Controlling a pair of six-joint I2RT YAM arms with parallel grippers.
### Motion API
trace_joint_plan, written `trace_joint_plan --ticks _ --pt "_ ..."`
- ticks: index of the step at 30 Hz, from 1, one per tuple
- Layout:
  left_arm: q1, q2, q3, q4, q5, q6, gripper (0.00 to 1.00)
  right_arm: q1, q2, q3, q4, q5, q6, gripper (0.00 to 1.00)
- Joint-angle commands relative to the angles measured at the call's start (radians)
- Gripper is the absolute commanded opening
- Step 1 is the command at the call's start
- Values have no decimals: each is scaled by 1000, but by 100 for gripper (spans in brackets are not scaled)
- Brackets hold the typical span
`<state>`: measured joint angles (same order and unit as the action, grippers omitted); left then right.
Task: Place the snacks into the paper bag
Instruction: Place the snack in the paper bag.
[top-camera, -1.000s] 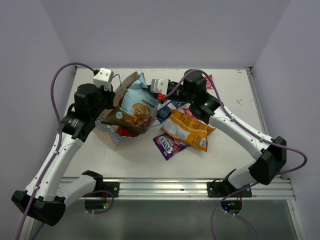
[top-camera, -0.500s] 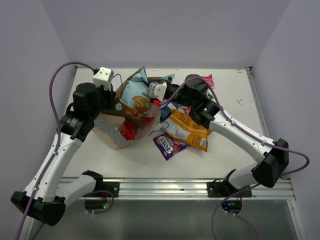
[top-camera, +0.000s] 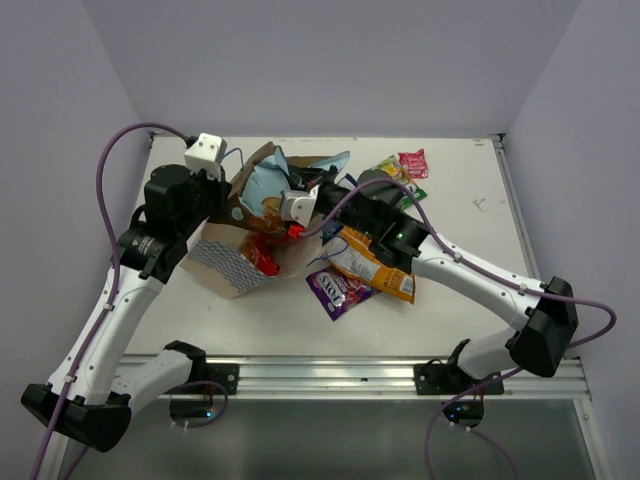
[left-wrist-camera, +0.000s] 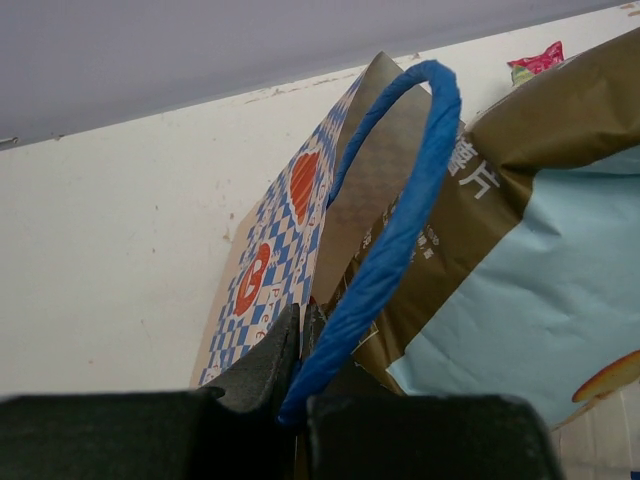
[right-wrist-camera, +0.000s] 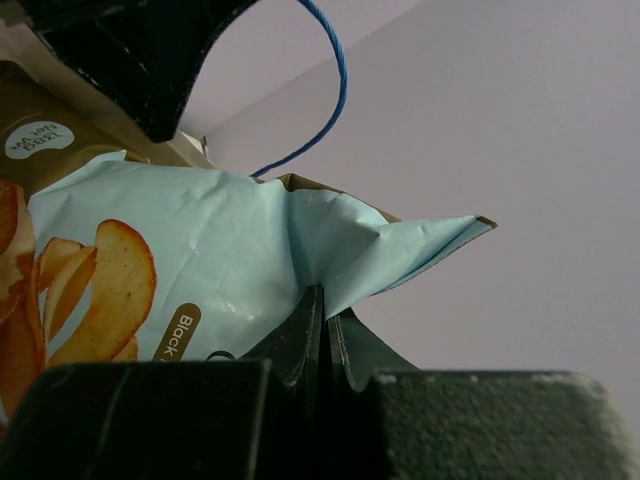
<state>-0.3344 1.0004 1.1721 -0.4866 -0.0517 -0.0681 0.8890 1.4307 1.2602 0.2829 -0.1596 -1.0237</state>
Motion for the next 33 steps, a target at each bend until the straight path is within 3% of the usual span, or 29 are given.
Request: trace_joint_plan --ticks 1,15,26,33 --pt "-3 -3 35 28 0 -15 0 -5 -99 74 27 -69 -17 0" --pt "-3 0 43 23 9 -22 0 -4 -64 107 -14 -61 -107 0" --pt "-3 0 47 20 7 -22 0 28 43 1 73 -63 -26 0" --pt "-3 12 44 28 18 -27 0 74 34 -22 29 -161 92 0"
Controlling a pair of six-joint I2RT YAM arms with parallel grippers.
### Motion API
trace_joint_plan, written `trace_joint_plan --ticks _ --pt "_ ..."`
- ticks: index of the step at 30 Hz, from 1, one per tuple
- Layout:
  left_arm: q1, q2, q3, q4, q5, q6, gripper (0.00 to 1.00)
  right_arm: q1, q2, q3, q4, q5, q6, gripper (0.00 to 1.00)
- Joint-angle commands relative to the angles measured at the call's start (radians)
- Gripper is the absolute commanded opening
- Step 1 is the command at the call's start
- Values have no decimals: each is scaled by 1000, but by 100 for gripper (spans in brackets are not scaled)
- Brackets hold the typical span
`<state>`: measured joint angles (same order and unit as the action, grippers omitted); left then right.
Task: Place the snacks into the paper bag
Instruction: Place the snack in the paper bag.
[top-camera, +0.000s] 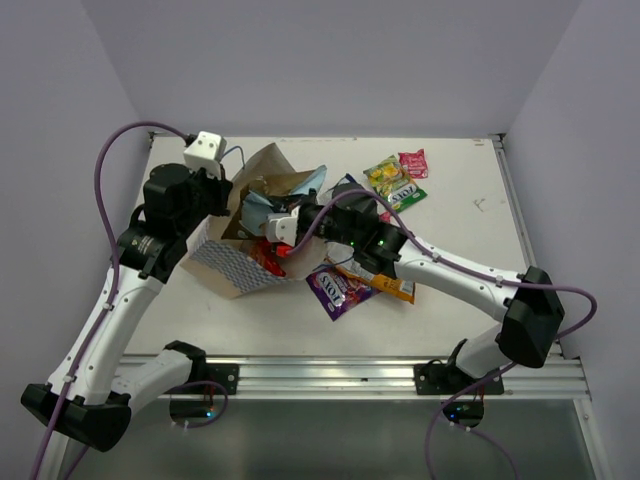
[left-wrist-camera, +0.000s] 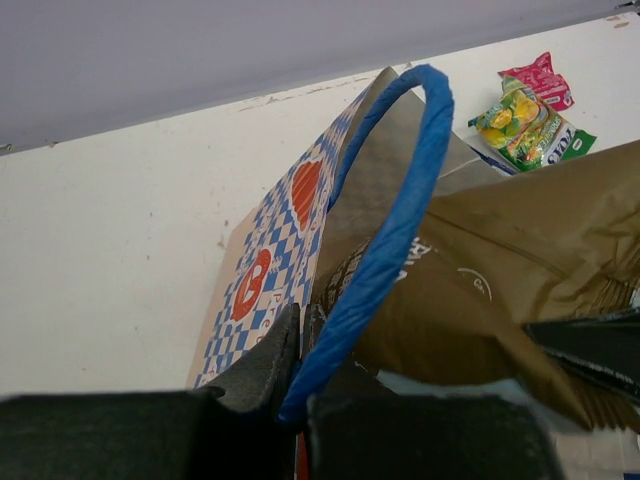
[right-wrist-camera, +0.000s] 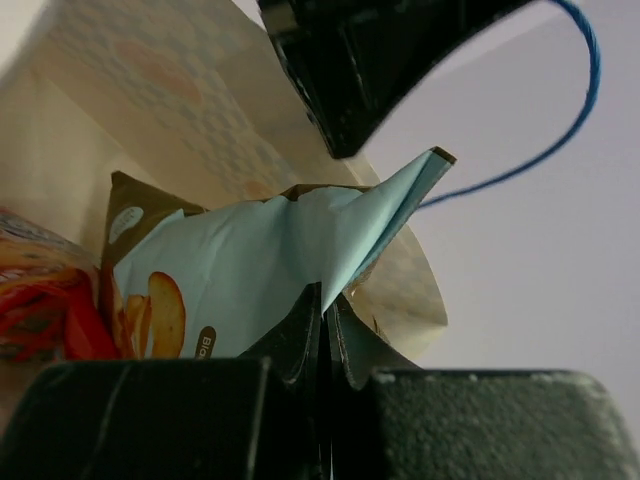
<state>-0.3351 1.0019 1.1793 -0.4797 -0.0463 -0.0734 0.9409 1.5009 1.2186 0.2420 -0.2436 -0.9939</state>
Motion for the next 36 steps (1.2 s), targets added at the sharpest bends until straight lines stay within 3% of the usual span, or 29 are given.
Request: trace_joint_plan --ticks 1,6,9,13,17,25,36 --pt "-2 15 36 23 14 -25 0 29 -33 21 51 -120 73 0" --pt "-2 27 36 35 28 -29 0 49 -10 28 14 -325 147 0" --pt "-2 27 36 36 36 -32 0 53 31 91 -143 -404 109 0" --pt "-1 23 31 38 40 -35 0 55 133 206 -350 -395 35 2" --pt "-2 12 22 39 40 -37 0 55 202 231 -386 -339 6 10" --pt "-2 3 16 38 65 -35 0 55 265 285 -467 -327 12 13" --pt "-2 -8 6 44 54 -37 0 55 122 355 -512 -333 133 57"
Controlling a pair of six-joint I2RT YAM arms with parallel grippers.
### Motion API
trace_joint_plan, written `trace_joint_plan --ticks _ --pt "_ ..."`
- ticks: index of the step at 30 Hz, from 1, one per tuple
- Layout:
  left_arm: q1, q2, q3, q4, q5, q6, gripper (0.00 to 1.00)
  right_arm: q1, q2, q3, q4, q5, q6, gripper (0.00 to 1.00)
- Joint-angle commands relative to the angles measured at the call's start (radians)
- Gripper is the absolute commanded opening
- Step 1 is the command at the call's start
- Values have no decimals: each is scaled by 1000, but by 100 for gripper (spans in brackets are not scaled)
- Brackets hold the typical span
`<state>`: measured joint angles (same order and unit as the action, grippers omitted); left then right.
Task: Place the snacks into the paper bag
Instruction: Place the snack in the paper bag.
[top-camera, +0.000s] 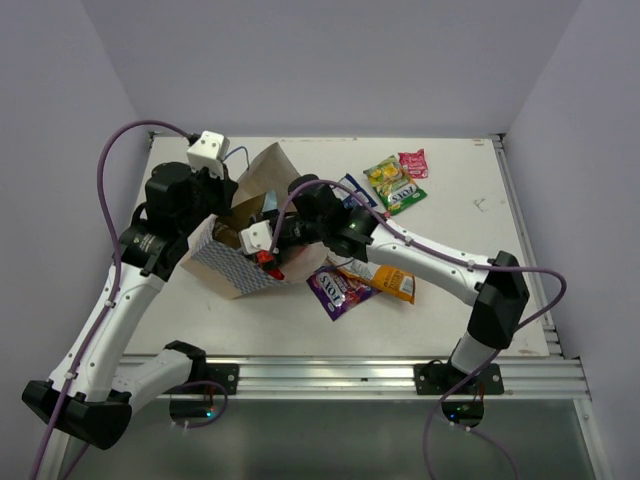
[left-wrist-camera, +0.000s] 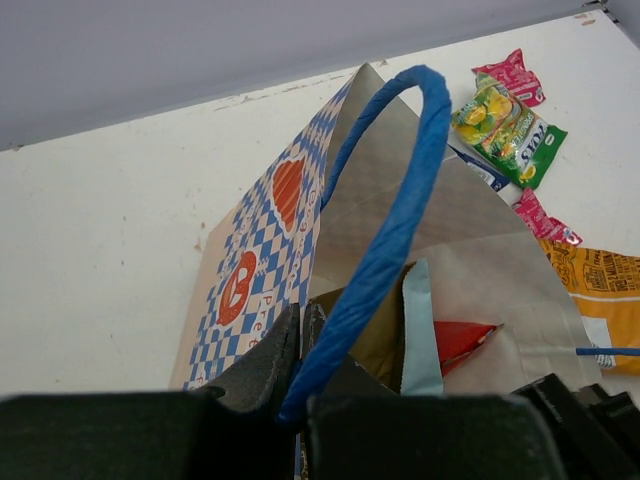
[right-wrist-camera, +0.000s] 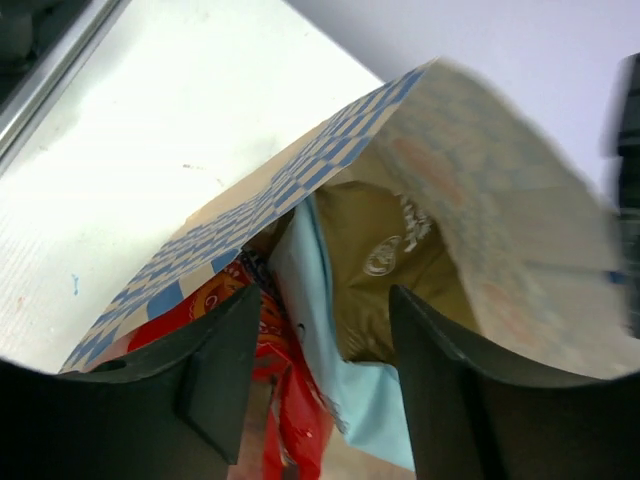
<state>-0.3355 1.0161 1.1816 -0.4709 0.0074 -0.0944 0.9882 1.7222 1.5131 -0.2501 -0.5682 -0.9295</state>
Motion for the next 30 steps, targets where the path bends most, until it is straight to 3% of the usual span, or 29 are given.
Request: trace_joint_plan --ticks 1,9,13,14,20,24,30 --pt "-2 -22 3 37 0 -15 0 7 -110 62 -18 -1 87 59" --pt "-2 -24 3 41 2 -13 0 6 -205 48 34 166 387 73" --pt "0 -25 -3 44 0 -16 0 4 -217 61 38 433 596 77" --pt "0 -27 -4 46 0 -16 0 4 -216 52 44 520 632 77" --pt "-3 -28 -7 46 -3 -13 0 4 -176 1 92 689 898 68" --pt "0 -28 -4 51 3 -14 0 -2 -124 -21 159 717 1062 64" --pt "-2 -30 -13 49 5 -14 0 -20 -21 -14 231 690 1164 60"
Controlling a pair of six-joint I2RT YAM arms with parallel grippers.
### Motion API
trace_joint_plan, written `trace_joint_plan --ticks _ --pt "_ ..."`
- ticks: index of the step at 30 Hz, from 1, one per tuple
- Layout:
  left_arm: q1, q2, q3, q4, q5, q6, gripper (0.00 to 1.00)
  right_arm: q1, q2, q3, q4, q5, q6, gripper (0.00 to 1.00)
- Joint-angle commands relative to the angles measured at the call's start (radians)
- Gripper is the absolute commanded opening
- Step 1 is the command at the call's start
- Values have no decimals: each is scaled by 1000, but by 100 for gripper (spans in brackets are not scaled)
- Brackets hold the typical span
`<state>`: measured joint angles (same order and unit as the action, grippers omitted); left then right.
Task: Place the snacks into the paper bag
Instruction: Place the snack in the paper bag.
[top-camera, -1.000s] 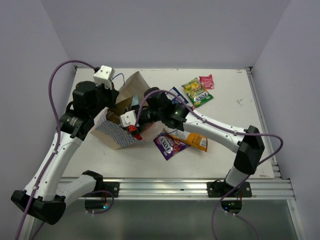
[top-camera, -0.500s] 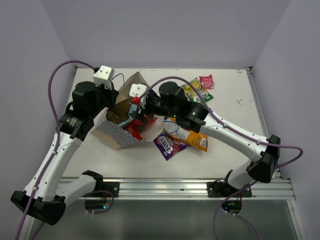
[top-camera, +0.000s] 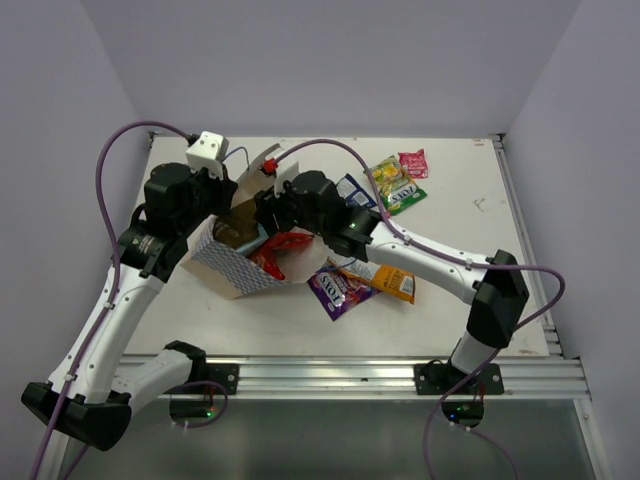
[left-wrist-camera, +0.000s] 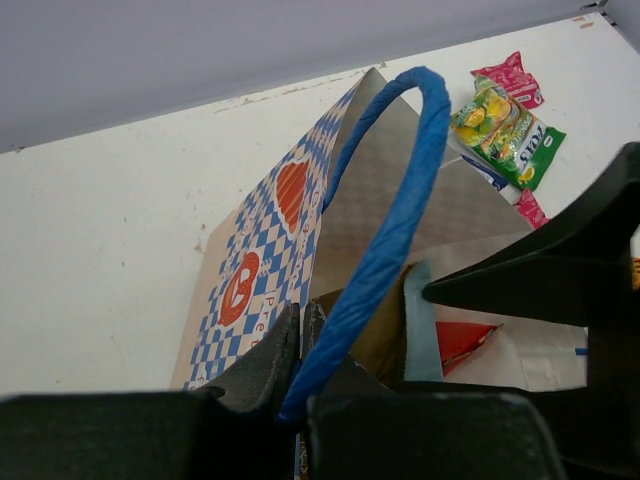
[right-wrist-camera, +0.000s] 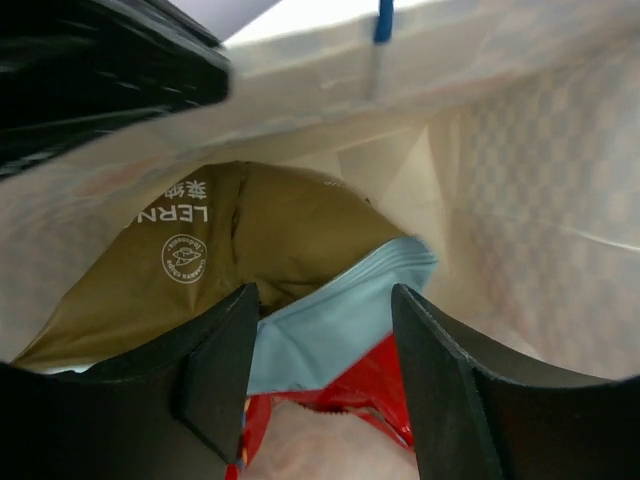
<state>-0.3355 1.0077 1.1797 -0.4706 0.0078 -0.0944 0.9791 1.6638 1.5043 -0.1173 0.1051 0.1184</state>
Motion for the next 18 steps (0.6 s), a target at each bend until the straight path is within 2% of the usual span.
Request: trace_joint_plan --ticks 1,4,9,10,15,18 --pt "-2 -21 -12 49 4 -14 0 -11 66 -10 111 -11 122 59" --pt "-2 -20 -14 52 1 -14 0 -11 121 -12 143 -102 136 49" --pt "-2 -17 -17 59 0 -13 0 -11 152 -29 177 -163 162 29" --pt "-2 -15 -18 62 1 -13 0 -10 155 -32 180 -168 164 28" --pt "-2 -9 -20 70 4 -14 0 -10 156 -15 133 -188 144 29" --pt "-2 -9 -22 70 4 -13 0 -10 116 -18 120 -183 119 37"
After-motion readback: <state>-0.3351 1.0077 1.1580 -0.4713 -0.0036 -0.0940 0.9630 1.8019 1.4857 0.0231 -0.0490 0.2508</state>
